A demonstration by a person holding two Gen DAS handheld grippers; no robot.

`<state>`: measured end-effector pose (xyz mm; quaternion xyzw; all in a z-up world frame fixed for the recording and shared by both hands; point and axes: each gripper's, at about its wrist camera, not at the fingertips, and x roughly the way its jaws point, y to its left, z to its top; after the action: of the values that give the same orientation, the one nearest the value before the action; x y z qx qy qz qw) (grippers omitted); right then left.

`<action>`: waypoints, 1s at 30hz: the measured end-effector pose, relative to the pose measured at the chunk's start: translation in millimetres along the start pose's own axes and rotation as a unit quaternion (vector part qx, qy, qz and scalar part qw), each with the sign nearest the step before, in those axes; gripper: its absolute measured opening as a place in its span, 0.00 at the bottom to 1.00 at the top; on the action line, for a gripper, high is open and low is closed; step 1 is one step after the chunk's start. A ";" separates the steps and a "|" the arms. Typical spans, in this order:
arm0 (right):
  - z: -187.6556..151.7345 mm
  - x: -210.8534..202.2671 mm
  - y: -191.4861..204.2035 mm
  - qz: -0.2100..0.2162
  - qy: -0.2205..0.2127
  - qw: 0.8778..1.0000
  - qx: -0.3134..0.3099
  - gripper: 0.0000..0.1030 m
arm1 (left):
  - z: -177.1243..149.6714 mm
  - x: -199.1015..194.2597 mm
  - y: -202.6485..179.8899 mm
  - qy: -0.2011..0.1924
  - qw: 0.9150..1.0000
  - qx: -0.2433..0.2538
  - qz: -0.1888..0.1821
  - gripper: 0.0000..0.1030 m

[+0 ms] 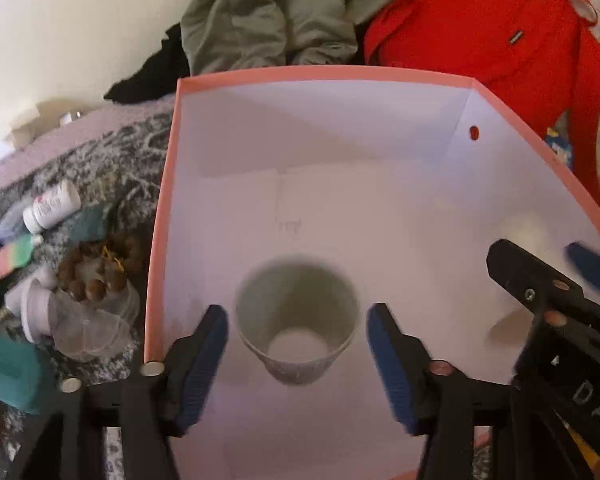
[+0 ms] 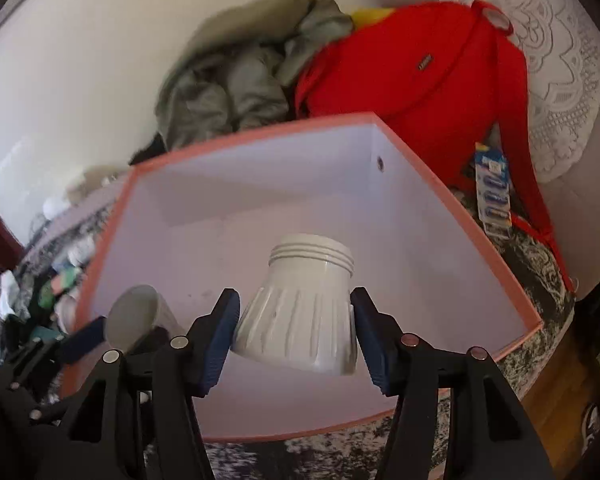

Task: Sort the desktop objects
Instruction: 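Carry both cups over the pink box and open both grippers to drop them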

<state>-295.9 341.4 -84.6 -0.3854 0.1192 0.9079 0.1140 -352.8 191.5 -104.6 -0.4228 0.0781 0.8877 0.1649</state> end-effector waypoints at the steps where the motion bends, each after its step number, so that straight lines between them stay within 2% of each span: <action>1: -0.8 -1.0 -2.1 -0.005 -0.010 1.000 -0.004 0.78 | -0.6 -1.2 -3.0 -0.003 1.000 0.004 0.008 0.76; 2: -1.6 -2.1 -4.3 -0.010 -0.021 1.000 -0.008 0.89 | -2.4 -2.0 -5.8 -0.007 1.000 0.008 0.008 0.81; 3: -1.7 -4.2 -5.1 -0.014 -0.030 0.999 -0.010 0.93 | -4.4 -1.6 -9.4 -0.007 1.000 0.014 0.014 0.84; 5: -0.4 -7.7 -6.0 -0.017 -0.035 0.999 -0.009 0.94 | -8.3 0.5 -15.7 -0.006 0.999 0.028 0.035 0.85; 7: -2.0 -2.0 -4.0 -0.022 -0.014 1.000 -0.009 0.94 | -12.3 2.5 -18.8 0.001 0.998 0.030 0.047 0.85; 10: -7.5 16.7 -3.2 -0.051 0.035 0.998 -0.015 0.94 | -14.7 2.8 -15.6 0.034 0.999 0.004 0.015 0.81; 11: -8.7 22.0 -5.2 -0.060 0.052 0.997 -0.015 0.93 | -15.2 2.8 -15.5 0.044 0.999 0.000 0.005 0.75; 14: -10.2 28.5 -15.5 -0.082 0.072 0.994 -0.011 0.92 | -18.6 -0.4 -17.6 0.051 0.999 -0.007 0.004 0.74; 23: -13.6 29.3 -24.5 -0.119 0.089 0.988 -0.032 0.91 | -28.4 -9.5 -27.5 0.067 0.998 -0.012 0.004 0.74; 26: -14.5 28.6 -25.5 -0.124 0.088 0.988 -0.033 0.91 | -27.0 -11.0 -26.1 0.059 0.998 -0.015 0.002 0.74; 30: -13.9 16.9 -25.3 -0.112 0.066 0.991 -0.011 0.92 | -24.9 -24.2 -15.6 0.034 0.998 -0.039 -0.021 0.77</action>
<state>-290.4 363.0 -109.4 -0.4569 0.0726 0.8632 0.2022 -315.0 193.6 -101.5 -0.4605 0.0404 0.8714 0.1641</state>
